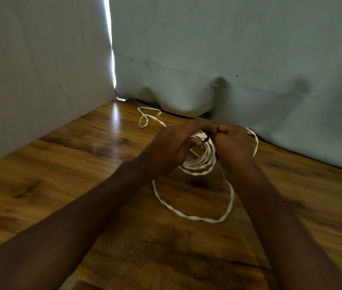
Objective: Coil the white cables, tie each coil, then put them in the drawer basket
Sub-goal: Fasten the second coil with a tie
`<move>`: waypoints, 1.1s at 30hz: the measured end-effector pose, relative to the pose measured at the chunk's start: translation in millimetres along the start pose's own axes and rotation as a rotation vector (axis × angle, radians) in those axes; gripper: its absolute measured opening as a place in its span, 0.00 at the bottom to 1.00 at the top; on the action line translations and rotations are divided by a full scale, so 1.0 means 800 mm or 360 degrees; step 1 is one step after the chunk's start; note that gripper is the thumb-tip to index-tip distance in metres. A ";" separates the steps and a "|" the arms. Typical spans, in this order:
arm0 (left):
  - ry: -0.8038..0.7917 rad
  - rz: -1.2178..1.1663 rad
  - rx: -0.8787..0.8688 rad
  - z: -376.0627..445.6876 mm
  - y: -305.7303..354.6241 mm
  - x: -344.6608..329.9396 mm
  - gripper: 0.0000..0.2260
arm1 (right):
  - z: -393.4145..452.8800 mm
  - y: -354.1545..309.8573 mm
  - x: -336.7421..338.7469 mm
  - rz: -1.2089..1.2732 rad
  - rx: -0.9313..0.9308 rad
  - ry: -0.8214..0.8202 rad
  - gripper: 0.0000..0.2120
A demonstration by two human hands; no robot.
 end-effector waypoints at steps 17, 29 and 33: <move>0.0226 0.0115 -0.0116 0.000 0.011 -0.012 0.10 | 0.012 0.005 0.002 0.0087 -0.0340 -0.0091 0.07; 0.0617 -0.0104 0.0399 0.003 -0.016 0.020 0.07 | -0.014 -0.032 -0.003 -0.0268 0.0853 0.0331 0.02; 0.0611 -0.0411 0.0715 0.003 -0.041 0.017 0.09 | -0.016 -0.025 -0.023 -0.0665 0.1160 0.0072 0.07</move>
Point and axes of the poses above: each hand's wrist, its own z-axis towards the middle knuckle, its own x-axis out of the back of the hand, y = z × x, the point moved 3 cm from there along z, towards the middle knuckle, and after that the axes turned 6 degrees about y, right-handed, at the moved point
